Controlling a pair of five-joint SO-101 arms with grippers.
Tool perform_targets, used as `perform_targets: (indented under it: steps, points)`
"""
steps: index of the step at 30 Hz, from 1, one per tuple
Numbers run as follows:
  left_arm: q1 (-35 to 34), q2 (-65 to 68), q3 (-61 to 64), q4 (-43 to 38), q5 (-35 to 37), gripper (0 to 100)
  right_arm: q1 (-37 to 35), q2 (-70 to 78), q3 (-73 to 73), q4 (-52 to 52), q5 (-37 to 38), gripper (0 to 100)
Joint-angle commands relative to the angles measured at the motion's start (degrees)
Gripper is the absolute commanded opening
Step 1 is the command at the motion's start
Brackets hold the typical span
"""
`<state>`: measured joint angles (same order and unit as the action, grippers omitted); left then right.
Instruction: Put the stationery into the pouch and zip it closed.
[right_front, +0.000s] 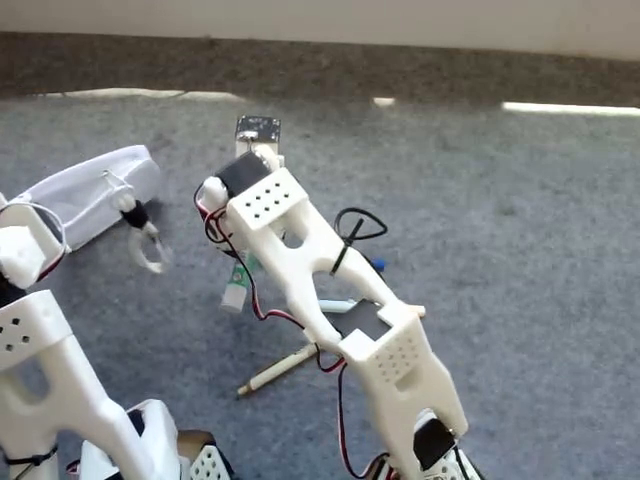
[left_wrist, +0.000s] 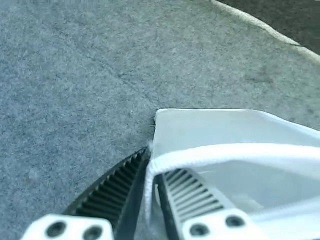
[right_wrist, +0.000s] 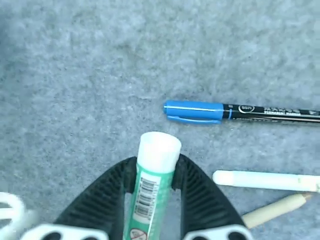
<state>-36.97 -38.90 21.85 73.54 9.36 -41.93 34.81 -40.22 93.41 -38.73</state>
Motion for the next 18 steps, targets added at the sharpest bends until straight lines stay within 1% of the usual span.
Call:
perform_targets:
  steps: [1, 7, 10, 14, 18]
  points:
    - [4.7, 0.75, -0.22, 0.53, -3.34, 1, 1.71, -5.76, -1.8, 1.36, 0.88, 0.4]
    - [8.66, 0.75, -2.24, 3.6, -3.96, 1, 2.77, -9.1, -1.8, 3.74, 9.58, 0.4]
    - [10.95, 0.75, -4.62, 6.68, -4.13, 1, 2.77, -11.03, -1.8, 5.23, 9.67, 0.4]
    - [13.93, 0.75, -7.6, 10.64, -6.68, 1, 2.77, -12.79, -1.45, 5.41, 9.93, 0.4]
    - [14.9, 0.84, -10.33, 12.84, -6.68, 1, 2.77, -13.14, -1.36, 5.41, 9.93, 0.4]
